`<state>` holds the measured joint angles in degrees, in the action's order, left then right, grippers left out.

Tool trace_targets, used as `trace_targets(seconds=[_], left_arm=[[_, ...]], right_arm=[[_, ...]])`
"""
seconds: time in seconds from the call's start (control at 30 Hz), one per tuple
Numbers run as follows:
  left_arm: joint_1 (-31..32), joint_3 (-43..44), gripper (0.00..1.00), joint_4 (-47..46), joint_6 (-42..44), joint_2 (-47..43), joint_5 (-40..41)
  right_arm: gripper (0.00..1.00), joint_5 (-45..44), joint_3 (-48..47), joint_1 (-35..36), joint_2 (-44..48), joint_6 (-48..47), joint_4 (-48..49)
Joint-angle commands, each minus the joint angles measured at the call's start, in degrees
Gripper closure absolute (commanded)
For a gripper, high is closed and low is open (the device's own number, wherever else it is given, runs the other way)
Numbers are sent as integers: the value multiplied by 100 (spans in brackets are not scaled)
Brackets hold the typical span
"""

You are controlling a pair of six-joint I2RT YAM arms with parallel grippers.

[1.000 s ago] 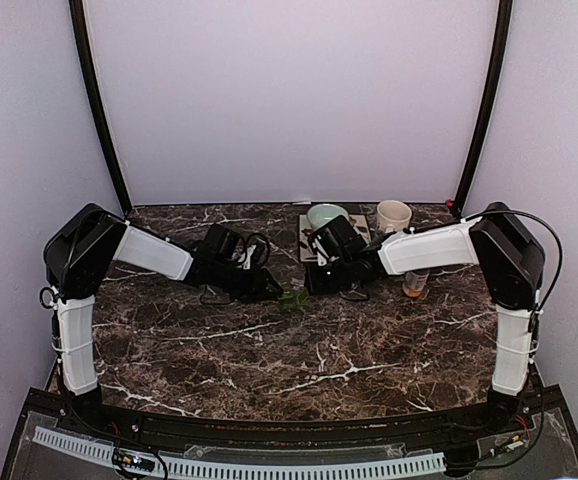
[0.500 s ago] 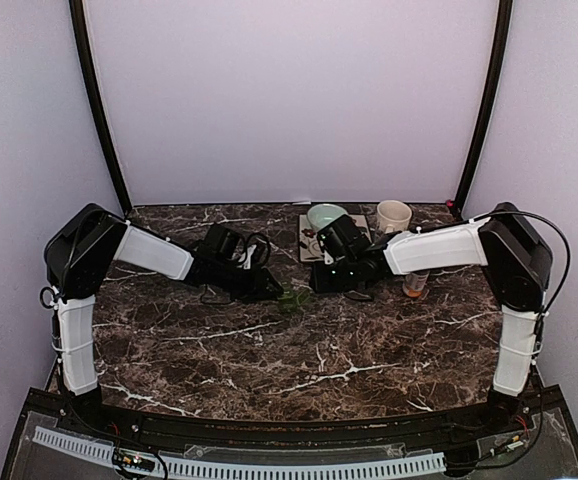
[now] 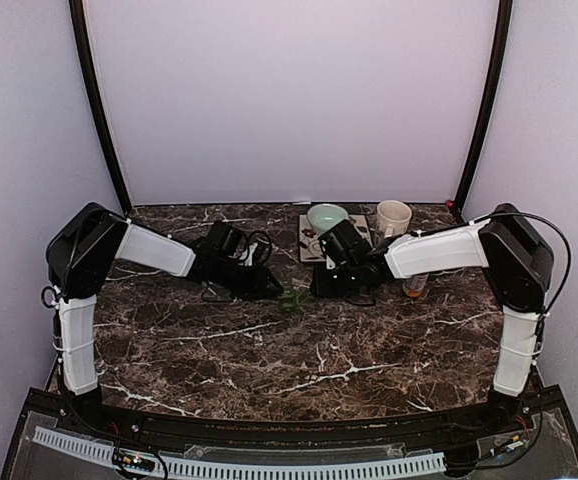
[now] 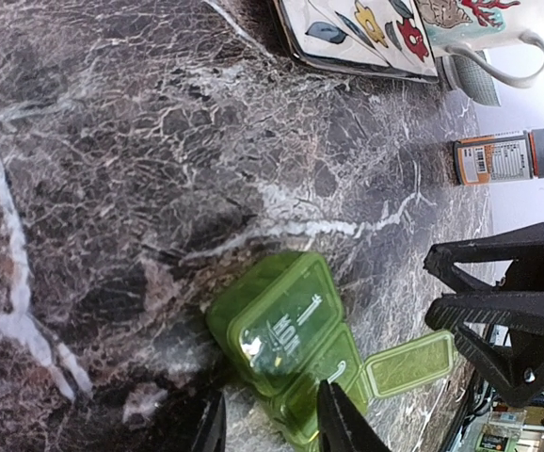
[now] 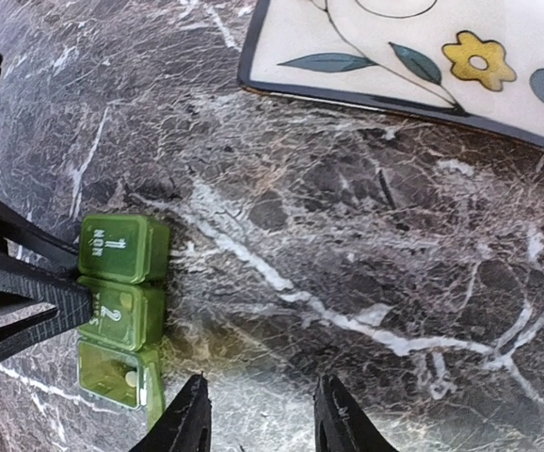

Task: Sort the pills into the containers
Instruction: Hold the pill container at the center of the board, then close the lid of the pill container on the pill container.

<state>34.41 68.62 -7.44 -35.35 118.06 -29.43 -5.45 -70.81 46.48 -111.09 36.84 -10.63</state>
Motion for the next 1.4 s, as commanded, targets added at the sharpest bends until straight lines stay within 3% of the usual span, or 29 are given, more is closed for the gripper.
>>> trace_targets(seconds=[0.0, 1.37], left_arm=[[48, 178, 66, 348, 152, 62, 178], [352, 379, 68, 704, 302, 121, 324]], right_arm=[[61, 130, 135, 115, 191, 195, 229], [61, 1203, 130, 248, 23, 889, 751]])
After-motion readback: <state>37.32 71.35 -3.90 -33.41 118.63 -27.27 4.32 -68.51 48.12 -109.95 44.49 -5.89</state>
